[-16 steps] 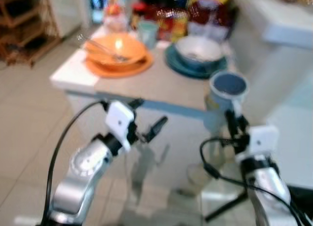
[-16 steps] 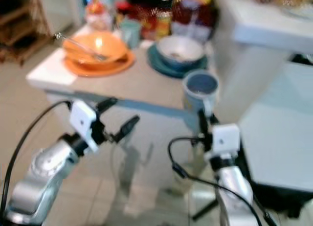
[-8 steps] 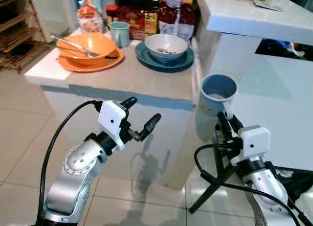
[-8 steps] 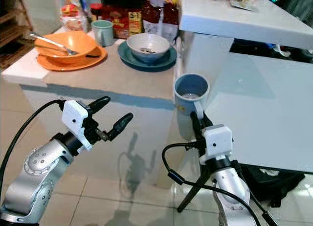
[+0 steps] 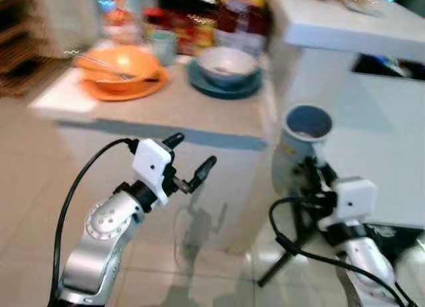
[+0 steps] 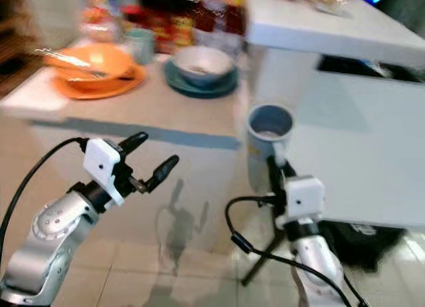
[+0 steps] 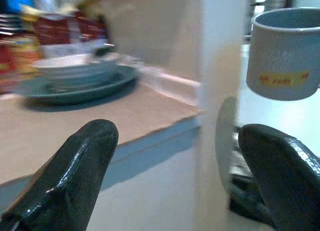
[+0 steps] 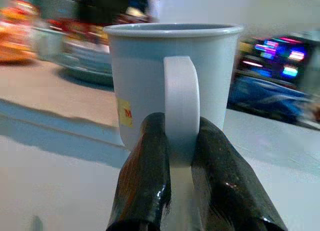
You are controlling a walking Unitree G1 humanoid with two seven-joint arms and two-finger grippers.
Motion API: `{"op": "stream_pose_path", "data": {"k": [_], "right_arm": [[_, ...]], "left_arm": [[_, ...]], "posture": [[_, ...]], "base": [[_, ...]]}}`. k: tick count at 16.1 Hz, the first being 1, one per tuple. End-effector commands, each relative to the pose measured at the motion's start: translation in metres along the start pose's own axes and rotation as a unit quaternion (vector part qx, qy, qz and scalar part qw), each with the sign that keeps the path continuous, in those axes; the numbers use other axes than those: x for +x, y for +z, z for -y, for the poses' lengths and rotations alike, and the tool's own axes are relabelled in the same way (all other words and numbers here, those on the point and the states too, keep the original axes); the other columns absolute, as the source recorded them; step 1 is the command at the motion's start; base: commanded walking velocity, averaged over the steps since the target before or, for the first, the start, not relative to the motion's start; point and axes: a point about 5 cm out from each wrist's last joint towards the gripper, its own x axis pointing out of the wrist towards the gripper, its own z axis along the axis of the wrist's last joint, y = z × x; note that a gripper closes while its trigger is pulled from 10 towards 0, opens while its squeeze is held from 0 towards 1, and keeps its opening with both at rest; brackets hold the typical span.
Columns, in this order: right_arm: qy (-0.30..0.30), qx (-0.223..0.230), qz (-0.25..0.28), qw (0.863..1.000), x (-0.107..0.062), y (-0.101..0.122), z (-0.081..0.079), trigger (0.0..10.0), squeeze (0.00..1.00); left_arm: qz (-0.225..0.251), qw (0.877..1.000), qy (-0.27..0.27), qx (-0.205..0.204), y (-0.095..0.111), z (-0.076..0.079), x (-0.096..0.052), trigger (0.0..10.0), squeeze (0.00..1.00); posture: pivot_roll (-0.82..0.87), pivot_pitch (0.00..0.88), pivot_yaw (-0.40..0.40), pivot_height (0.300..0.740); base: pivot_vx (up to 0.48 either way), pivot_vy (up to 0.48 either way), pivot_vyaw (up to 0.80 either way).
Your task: Setting the table
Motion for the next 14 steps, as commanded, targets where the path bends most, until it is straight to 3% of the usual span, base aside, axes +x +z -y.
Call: {"op": "stream_pose_path", "data": {"k": [1, 6, 10, 14], "right_arm": [[-0.022, -0.005, 0.021, 1.0, -0.001, 0.009, 0.008, 10.0, 0.0], [-0.026, -0.006, 0.023, 0.999, -0.001, 0.011, 0.011, 10.0, 0.0], [-0.032, -0.04, 0.007, 0.999, 0.011, 0.013, 0.018, 10.0, 0.0], [-0.086, -0.051, -0.013, 0.995, 0.025, 0.013, 0.037, 10.0, 0.0]], "left_arm": [[0.001, 1.0, -0.009, 0.002, 0.0, 0.004, 0.003, 10.0, 0.0], [0.003, 1.0, 0.005, -0.001, 0.0, 0.002, 0.001, 10.0, 0.0], [0.011, 0.999, 0.049, -0.01, 0.002, -0.006, 0.002, 10.0, 0.0], [0.019, 0.994, 0.107, 0.005, 0.009, -0.016, 0.01, 10.0, 0.0]], "posture": [[0.05, 0.0, -0.07, 0.74], [0.05, 0.0, -0.072, 0.74], [0.04, 0.013, -0.074, 0.74], [0.04, 0.019, -0.076, 0.74]], "base": [[0.0, -0.45, -0.79], [0.0, -0.48, -0.79], [0.0, -0.48, 0.0], [0.0, -0.48, 0.0]]}}
